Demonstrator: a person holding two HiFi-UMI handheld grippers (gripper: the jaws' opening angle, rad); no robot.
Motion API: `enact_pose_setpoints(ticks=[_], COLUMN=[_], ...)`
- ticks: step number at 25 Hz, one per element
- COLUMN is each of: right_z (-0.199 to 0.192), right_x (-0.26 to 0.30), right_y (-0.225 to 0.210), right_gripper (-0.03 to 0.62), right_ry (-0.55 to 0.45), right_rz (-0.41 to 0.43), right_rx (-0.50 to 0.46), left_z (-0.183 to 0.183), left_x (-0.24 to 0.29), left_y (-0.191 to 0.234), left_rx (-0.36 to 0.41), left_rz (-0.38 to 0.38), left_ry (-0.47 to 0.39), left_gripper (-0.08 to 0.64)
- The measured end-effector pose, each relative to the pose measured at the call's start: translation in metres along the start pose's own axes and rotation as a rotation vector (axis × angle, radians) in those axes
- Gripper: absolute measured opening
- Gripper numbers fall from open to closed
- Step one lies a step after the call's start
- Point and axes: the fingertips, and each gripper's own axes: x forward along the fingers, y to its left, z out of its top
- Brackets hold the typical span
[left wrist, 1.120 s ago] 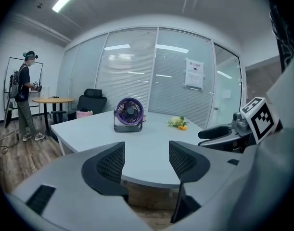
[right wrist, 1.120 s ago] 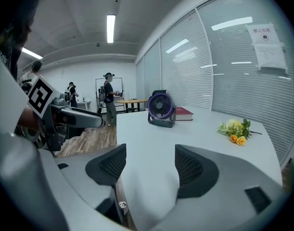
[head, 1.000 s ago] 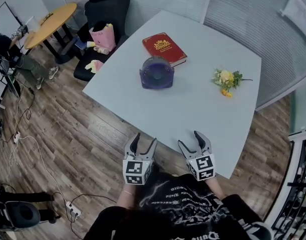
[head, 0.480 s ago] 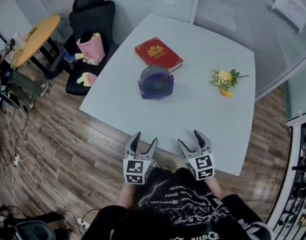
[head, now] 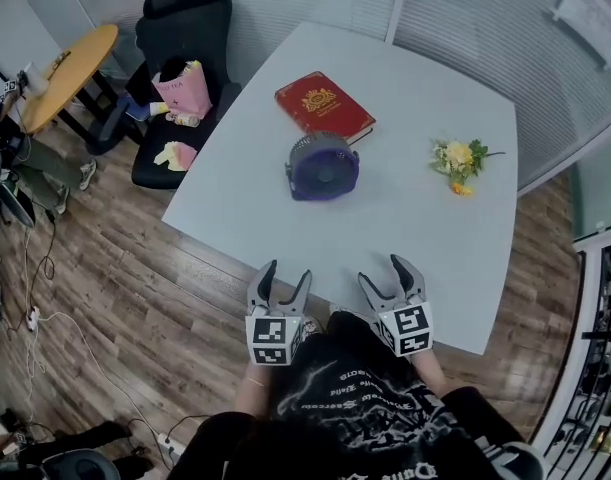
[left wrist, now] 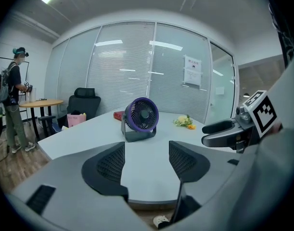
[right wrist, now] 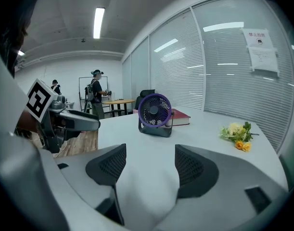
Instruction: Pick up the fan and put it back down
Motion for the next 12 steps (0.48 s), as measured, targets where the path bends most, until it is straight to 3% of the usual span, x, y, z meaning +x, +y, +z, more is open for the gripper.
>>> enact_pose_setpoints(ticks=[12], right_z=[0.042], right_x=[0.041], right_y=[-0.045], right_gripper=[0.302], right_ry=[-0.037], right_rz=[0.037], right_rx=[-0.032], left_z=[0.016], left_x=[0.028], left_y=[0.016], left_rx=[0.036], left_rz=[0.076], left_ry=[0.046], left_gripper=[0.310])
